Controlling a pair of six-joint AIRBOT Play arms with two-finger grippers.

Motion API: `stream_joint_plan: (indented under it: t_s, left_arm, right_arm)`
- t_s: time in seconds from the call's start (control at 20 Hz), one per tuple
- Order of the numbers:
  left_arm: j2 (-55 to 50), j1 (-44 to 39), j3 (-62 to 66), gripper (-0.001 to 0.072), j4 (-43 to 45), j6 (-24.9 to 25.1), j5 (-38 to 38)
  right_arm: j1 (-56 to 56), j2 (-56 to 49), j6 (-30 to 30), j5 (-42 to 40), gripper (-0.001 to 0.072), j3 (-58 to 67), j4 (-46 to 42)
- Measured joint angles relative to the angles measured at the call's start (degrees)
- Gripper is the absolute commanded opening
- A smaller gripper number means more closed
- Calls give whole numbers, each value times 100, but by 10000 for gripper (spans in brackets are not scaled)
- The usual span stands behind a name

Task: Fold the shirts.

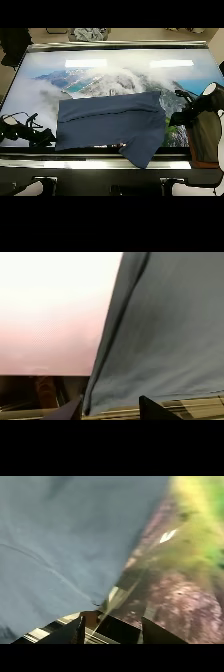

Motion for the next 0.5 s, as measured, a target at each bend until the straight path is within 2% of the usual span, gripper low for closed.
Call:
stream_joint_plan:
  t_s: [0.3,0.35,0.45,0.5]
  left_arm:
    - [267,-4,-632,432,-262,164,396]
    - [275,-4,-675,396,-315,170,428]
    - [291,-4,-778,234,-330,177,560]
    - [299,-7,-828,77,-358,179,636]
  right_arm:
    - [138,111,-131,-116,425,-299,114]
    - [140,125,-142,-120,426,-326,114]
    - [151,188,-151,-125,426,-431,111]
    - [153,249,-160,-142,432,-525,109]
